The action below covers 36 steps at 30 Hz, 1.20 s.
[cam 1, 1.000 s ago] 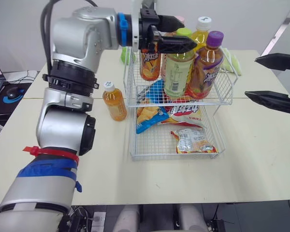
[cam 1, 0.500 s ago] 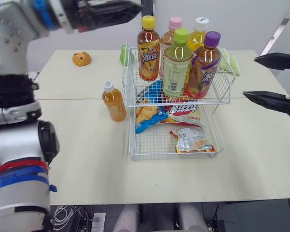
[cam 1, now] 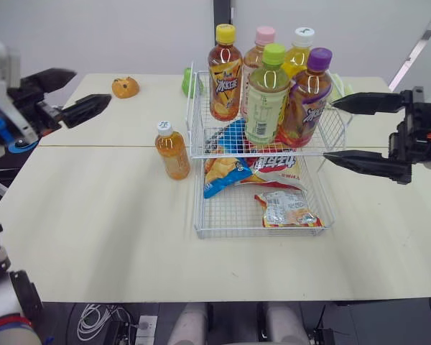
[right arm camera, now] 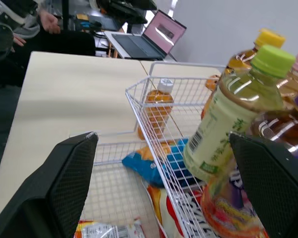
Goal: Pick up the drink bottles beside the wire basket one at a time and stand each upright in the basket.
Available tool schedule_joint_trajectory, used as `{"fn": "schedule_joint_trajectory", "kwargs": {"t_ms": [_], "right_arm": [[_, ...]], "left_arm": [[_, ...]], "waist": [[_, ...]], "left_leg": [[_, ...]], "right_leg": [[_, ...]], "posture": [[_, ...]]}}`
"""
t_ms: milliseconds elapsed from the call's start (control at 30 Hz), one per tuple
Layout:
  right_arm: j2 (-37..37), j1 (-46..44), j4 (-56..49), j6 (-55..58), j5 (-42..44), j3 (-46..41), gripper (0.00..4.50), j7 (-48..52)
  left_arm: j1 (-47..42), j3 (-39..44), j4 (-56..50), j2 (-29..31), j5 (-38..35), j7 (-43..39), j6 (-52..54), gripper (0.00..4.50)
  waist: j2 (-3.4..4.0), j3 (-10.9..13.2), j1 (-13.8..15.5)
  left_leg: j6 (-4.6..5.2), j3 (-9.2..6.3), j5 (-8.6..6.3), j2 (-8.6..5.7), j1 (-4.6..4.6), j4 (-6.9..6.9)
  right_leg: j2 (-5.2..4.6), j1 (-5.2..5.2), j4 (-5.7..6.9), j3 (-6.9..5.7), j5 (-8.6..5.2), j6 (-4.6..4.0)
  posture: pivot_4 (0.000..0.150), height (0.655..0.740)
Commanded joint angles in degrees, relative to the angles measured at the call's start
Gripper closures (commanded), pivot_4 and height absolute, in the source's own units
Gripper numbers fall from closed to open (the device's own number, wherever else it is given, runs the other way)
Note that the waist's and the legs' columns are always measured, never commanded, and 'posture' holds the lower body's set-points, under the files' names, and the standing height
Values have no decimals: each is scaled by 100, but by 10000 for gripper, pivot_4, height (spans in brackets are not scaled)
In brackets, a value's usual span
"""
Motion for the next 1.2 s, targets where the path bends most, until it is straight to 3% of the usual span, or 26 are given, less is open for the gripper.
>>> {"fn": "schedule_joint_trajectory", "kwargs": {"t_ms": [33, 300, 600, 867, 1200], "right_arm": [[43, -182, 26, -68, -45, 34, 0, 26], [153, -242, -113, -24, -16, 99, 0, -62], [166, -231, -419, 310, 410, 71, 0, -118], [148, -240, -460, 340, 479, 23, 0, -161], [129, -161, -476, 342, 511, -56, 0, -185]], "left_arm": [[701, 466, -427, -195, -121, 197, -116, 243], [1604, 334, -1495, -934, -403, 1000, 64, 243], [1183, -724, -2289, -2198, -325, 2550, 140, 243], [253, -1699, -1879, -2905, 418, 3814, 4, 243], [-456, -2298, -730, -3277, 1105, 4263, -348, 243]], "waist": [[-1, 0, 7], [-6, -2, 83], [-8, -4, 150], [-9, -5, 155], [-9, -4, 151]], "left_leg": [[0, -2, 0, 0, 0, 0], [0, -7, -1, 1, -2, 1], [0, -3, -1, -1, -3, 4], [0, 2, 0, -4, -1, 5], [0, 3, 0, -5, -2, 4]], "right_leg": [[-1, 0, -1, -1, 0, 0], [-8, 6, -12, -6, 2, -3], [-3, 7, -11, -8, 4, -4], [4, 8, -7, -7, 4, -3], [6, 9, -6, -7, 4, -3]], "posture": [[1500, 7400], [1500, 7400], [1500, 7400], [1500, 7400], [1500, 7400]]}}
